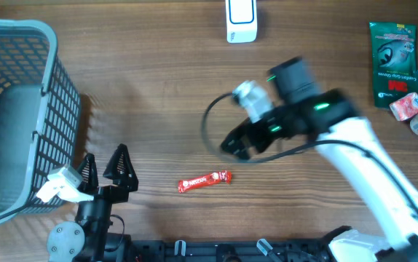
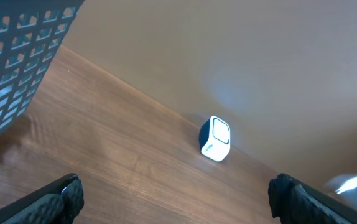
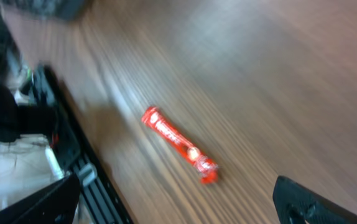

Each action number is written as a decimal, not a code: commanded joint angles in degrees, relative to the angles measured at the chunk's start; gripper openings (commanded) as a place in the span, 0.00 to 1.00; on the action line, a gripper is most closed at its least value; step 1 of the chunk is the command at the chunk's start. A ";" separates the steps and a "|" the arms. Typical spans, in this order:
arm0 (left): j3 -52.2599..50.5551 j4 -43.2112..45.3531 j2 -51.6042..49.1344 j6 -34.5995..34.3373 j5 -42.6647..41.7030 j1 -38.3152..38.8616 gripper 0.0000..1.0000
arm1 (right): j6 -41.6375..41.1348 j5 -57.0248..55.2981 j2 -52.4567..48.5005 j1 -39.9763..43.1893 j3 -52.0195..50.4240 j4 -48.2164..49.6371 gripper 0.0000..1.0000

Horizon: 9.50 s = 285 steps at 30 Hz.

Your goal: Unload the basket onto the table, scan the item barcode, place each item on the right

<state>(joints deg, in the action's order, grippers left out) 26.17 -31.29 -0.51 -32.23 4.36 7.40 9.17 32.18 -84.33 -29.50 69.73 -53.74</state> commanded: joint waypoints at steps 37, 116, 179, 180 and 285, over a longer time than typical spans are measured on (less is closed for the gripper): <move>-0.33 0.09 0.20 0.44 -0.70 0.26 1.00 | -9.86 -29.77 -20.79 -8.50 13.44 7.72 0.40; -0.33 0.09 0.20 0.44 -0.70 0.26 1.00 | 10.19 -31.32 -31.61 -12.11 0.04 13.88 1.00; -0.33 0.09 0.20 0.44 -0.70 0.26 1.00 | -66.20 -36.54 -9.81 6.97 18.71 -29.83 0.04; -0.33 0.11 0.20 0.44 -0.70 0.26 1.00 | -69.57 -38.73 -8.46 6.97 18.71 -28.24 0.04; -0.33 0.11 0.20 0.44 -0.70 0.26 1.00 | -1.75 -8.59 71.76 32.72 -18.45 29.00 1.00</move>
<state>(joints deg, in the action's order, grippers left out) 26.17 -31.29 -0.51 -32.23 4.36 7.40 12.05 22.37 -19.33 3.68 64.20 -32.97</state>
